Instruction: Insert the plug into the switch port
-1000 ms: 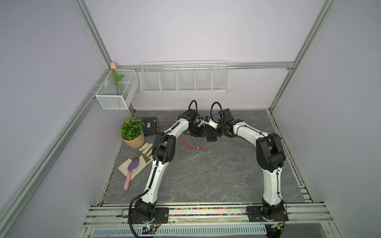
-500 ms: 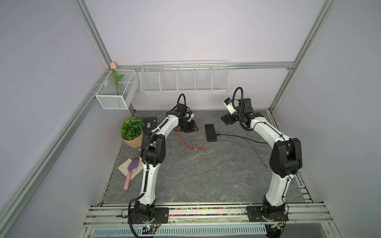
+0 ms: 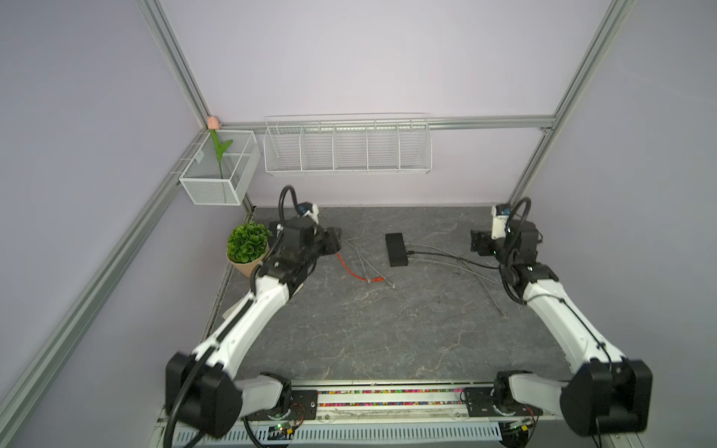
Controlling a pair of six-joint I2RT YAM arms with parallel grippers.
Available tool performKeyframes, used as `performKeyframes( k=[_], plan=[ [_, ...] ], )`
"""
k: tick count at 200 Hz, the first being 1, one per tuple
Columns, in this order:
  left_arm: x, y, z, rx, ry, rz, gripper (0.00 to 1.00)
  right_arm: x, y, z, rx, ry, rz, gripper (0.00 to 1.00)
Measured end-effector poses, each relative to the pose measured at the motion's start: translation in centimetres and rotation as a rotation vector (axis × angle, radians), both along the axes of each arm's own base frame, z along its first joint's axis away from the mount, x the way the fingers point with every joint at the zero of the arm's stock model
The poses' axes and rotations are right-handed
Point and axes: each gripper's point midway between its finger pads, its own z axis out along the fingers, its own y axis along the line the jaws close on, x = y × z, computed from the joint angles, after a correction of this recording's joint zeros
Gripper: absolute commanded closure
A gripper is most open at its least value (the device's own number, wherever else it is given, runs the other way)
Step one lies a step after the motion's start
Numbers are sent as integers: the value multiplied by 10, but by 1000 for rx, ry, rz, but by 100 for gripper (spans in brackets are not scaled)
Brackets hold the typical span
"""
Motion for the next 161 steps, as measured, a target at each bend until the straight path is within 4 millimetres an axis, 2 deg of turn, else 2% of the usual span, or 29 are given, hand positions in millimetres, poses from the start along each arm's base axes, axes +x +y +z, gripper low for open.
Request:
performKeyframes(
  k=[17, 35, 51, 68, 86, 117, 161],
  plan=[
    [-31, 44, -18, 37, -52, 164, 1, -32, -16, -39, -7, 44, -68, 11],
    [-55, 82, -49, 115, -45, 305, 1, -63, -26, -94, -20, 146, -124, 11],
    [-72, 105, -75, 182, -32, 386, 1, -84, -34, -133, -41, 231, -168, 11],
    [-85, 124, -94, 234, -24, 465, 1, -99, -38, -156, -59, 273, -188, 11],
    [-89, 136, -98, 285, -22, 522, 1, -104, -39, -158, -56, 251, -188, 11],
    [-79, 137, -102, 421, 17, 513, 1, -96, -38, -138, -44, 151, -189, 12],
    [-81, 137, -139, 525, 109, 466, 2, -101, -37, -124, -29, 64, -181, 11]
  ],
)
